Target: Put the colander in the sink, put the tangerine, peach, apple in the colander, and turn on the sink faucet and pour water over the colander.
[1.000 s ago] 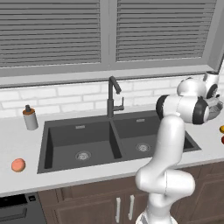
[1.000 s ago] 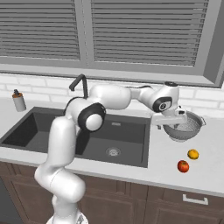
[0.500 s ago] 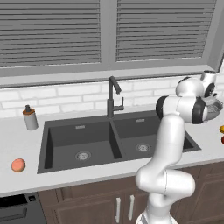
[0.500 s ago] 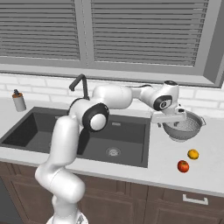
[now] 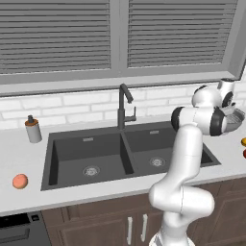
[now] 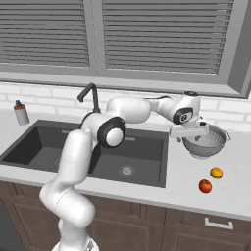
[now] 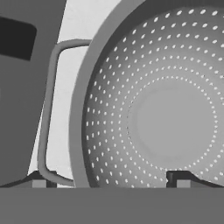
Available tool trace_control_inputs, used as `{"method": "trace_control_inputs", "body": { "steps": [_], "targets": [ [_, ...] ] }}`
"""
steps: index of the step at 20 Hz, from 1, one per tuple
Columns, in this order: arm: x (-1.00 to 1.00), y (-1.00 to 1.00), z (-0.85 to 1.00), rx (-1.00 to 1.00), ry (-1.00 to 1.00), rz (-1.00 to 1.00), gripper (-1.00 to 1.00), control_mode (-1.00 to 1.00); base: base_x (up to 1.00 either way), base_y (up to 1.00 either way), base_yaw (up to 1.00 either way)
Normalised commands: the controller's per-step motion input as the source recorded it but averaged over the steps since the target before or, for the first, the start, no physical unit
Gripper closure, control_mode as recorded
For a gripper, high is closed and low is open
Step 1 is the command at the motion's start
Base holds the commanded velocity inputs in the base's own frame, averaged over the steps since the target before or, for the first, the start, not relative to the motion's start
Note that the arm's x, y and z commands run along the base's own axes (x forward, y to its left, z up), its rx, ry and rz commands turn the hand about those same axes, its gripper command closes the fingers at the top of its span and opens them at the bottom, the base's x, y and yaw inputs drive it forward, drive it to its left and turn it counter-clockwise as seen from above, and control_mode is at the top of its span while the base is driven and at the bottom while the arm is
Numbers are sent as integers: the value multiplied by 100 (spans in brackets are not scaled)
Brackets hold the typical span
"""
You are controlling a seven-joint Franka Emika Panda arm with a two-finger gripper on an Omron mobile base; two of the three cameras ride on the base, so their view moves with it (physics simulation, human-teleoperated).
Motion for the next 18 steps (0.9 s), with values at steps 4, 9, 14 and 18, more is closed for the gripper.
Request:
{"method": "trace_control_inputs", "body": {
  "steps": [4,9,14,18],
  "targets": [
    [14,-9,-16,0,0,0,-100,-100,0,0,0],
    [0,0,-22,0,0,0,-100,-100,0,0,0],
    [0,0,-18,0,0,0,-100,-100,0,0,0],
    [0,0,0,0,0,0,-100,-100,0,0,0]
  ]
}}
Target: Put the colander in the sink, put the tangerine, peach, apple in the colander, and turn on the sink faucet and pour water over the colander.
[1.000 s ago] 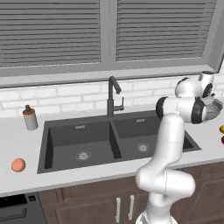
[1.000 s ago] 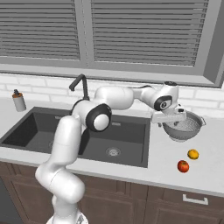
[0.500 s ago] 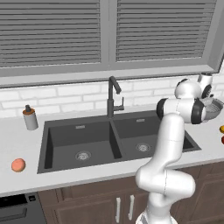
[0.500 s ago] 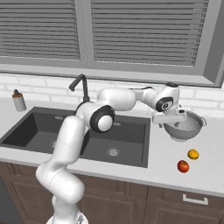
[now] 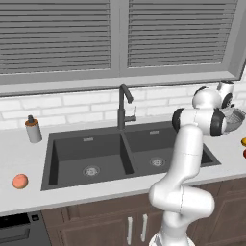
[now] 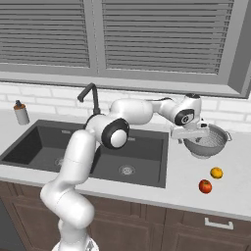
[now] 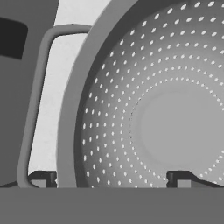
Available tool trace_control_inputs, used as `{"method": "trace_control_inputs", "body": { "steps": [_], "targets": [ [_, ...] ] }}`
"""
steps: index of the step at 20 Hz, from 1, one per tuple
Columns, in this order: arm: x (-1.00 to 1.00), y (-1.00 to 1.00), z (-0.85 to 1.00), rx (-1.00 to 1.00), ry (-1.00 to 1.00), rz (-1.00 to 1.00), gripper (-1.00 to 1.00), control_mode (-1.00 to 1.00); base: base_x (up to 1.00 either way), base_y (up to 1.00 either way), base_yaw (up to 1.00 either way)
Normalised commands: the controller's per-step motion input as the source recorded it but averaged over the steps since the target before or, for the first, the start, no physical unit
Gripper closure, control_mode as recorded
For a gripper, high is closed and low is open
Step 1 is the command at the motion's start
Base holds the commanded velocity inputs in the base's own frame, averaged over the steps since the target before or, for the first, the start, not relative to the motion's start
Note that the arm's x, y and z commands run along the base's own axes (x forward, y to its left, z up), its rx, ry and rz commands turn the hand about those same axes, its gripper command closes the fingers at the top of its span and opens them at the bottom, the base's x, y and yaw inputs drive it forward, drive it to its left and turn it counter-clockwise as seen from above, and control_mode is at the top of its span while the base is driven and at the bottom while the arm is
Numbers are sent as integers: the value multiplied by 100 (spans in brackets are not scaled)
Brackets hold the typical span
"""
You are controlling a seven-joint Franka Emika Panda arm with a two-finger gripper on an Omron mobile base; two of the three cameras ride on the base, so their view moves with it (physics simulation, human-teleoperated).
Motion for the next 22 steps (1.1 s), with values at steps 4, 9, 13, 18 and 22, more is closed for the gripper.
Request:
{"method": "trace_control_inputs", "body": {
  "steps": [4,9,13,18,22],
  "targets": [
    [0,0,0,0,0,0,-100,-100,0,0,0],
    [0,0,0,0,0,0,100,-100,0,0,0],
    [0,0,0,0,0,0,100,-100,0,0,0],
    [0,0,0,0,0,0,100,-100,0,0,0],
    [0,0,0,0,0,0,100,-100,0,0,0]
  ]
}}
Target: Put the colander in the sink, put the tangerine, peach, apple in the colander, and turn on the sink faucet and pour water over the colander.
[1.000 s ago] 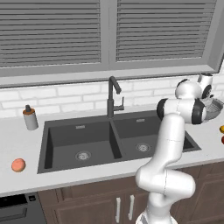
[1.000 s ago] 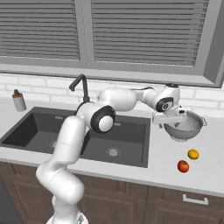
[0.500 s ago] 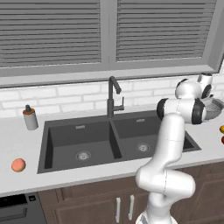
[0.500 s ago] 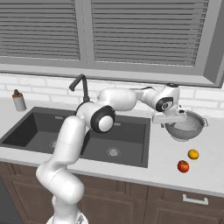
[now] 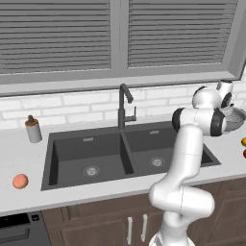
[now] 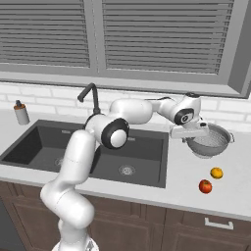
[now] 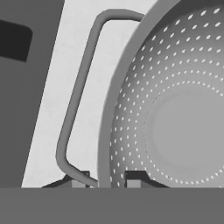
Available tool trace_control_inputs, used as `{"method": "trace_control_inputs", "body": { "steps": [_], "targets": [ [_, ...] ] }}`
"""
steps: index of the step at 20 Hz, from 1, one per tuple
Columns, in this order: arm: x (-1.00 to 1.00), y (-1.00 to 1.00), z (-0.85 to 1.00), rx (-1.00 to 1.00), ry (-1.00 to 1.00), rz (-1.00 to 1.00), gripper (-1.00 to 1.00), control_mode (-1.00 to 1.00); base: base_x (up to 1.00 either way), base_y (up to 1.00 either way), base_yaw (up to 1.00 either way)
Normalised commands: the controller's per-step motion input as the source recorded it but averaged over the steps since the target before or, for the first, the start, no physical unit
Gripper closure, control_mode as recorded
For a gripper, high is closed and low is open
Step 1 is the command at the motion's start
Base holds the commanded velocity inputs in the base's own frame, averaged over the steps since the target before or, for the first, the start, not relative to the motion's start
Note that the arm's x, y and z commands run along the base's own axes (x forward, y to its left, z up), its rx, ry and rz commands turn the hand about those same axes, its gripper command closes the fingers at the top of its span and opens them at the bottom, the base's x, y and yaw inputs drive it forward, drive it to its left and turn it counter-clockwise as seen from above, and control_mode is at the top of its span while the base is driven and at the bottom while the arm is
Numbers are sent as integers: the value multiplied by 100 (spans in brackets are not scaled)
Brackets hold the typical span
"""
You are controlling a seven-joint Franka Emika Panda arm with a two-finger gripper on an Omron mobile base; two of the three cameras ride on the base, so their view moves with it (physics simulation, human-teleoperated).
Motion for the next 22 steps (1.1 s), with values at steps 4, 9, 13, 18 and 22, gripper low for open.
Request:
{"method": "trace_control_inputs", "body": {
  "steps": [4,9,13,18,22],
  "targets": [
    [-2,0,5,0,1,0,100,-100,0,0,0],
    [-40,12,30,0,-5,0,100,-100,0,0,0],
    [-54,31,34,0,-14,0,100,-100,0,0,0],
    [-34,42,28,0,-15,0,100,-100,0,0,0],
    [-49,39,23,0,-6,1,100,-100,0,0,0]
  ]
}}
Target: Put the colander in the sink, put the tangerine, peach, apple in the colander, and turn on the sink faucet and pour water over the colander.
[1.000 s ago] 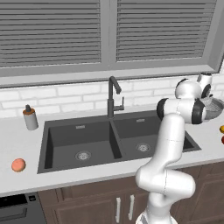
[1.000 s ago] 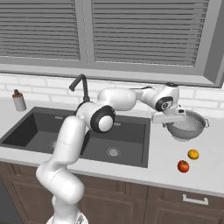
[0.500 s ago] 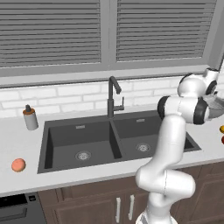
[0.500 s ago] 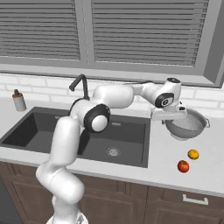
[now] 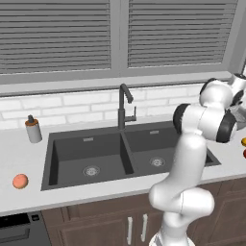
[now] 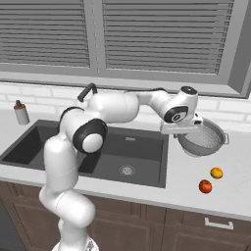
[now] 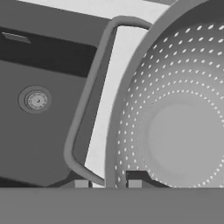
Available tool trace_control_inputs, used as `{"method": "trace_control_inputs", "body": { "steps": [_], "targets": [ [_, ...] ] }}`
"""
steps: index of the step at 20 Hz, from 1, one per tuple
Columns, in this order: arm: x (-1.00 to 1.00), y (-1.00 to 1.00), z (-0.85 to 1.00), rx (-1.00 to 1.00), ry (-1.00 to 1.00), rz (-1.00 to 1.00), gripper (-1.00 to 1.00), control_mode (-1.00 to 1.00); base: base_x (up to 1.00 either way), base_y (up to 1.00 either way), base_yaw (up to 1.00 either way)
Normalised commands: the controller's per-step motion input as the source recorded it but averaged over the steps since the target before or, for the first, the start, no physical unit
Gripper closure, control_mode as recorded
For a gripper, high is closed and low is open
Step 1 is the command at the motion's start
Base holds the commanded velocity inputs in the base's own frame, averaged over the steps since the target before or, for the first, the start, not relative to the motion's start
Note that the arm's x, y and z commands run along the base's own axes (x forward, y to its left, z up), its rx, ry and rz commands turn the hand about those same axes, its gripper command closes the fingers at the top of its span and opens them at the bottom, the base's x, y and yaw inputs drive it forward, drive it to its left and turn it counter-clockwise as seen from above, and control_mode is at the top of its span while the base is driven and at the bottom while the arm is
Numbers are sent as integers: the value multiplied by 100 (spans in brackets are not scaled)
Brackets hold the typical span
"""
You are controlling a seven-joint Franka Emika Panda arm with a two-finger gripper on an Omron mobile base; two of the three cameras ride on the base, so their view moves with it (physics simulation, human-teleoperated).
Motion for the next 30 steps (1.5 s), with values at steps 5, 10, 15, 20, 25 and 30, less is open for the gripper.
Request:
{"method": "trace_control_inputs", "body": {
  "steps": [5,10,15,20,25,30],
  "targets": [
    [-53,42,20,0,0,0,100,-100,0,0,0],
    [-56,54,22,0,8,0,100,-100,0,0,0],
    [-57,40,10,0,3,0,100,-100,0,0,0],
    [-49,46,13,0,0,0,100,-100,0,0,0],
    [-38,46,13,0,1,0,100,-100,0,0,0],
    [-8,59,3,0,0,3,100,-100,0,0,0]
  ]
}}
